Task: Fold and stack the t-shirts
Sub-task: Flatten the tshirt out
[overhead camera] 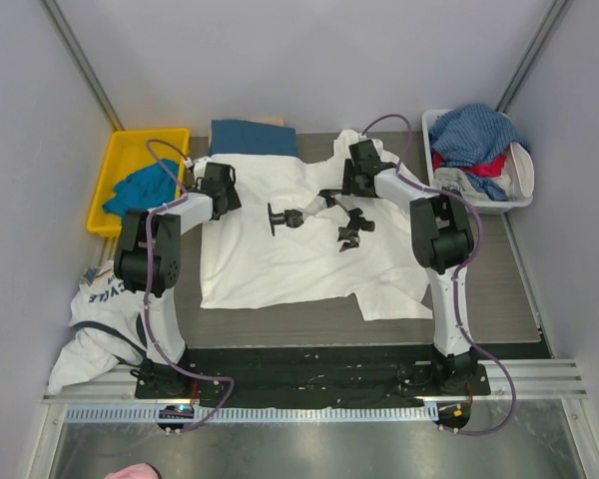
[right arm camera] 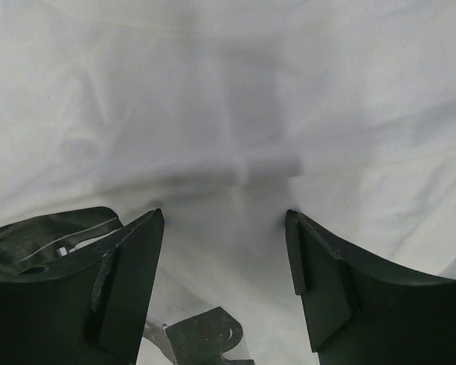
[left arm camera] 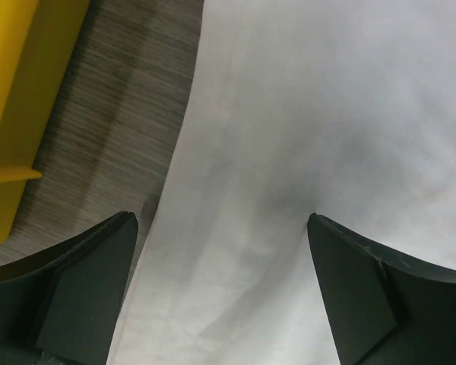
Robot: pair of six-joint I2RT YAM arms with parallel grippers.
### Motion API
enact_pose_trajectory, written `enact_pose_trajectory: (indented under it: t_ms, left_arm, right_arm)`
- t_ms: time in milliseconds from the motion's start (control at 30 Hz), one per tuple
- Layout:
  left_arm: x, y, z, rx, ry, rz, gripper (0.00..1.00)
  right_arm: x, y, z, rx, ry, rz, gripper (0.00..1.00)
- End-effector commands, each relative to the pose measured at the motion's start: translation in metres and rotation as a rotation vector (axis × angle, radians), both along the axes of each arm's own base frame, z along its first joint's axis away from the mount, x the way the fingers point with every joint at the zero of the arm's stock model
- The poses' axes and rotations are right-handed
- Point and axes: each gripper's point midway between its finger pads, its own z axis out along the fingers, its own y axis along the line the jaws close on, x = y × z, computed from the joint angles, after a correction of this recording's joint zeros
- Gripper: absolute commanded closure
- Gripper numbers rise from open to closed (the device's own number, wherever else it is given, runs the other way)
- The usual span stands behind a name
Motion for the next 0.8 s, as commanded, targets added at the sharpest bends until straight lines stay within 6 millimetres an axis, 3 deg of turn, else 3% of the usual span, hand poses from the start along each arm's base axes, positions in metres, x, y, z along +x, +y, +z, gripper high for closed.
enact_pose_trajectory:
  t_ms: [0,233,467,767]
  left_arm:
    - [0.026,0.003,0.011,-0.051,-0.031,0.017,0.0]
    - [0.047,0.007,0.004,-0.068,-0.024,0.034,0.0]
    - [0.057,0.016,0.004,-0.064,-0.017,0.082,0.0]
    - [0.078,0.03,0.02,-0.042,-0.066,0.161,0.0]
  right_arm:
    - [0.008,0.01,-0.01,0.016,0.036,0.036,0.27]
    - [0.021,0.008,-0.011,0.031,0.03,0.026,0.26]
    - [0.017,0.007,-0.006,0.035,0.028,0.024,0.26]
    - [0.014,0.003,0.01,0.032,0.005,0.024,0.26]
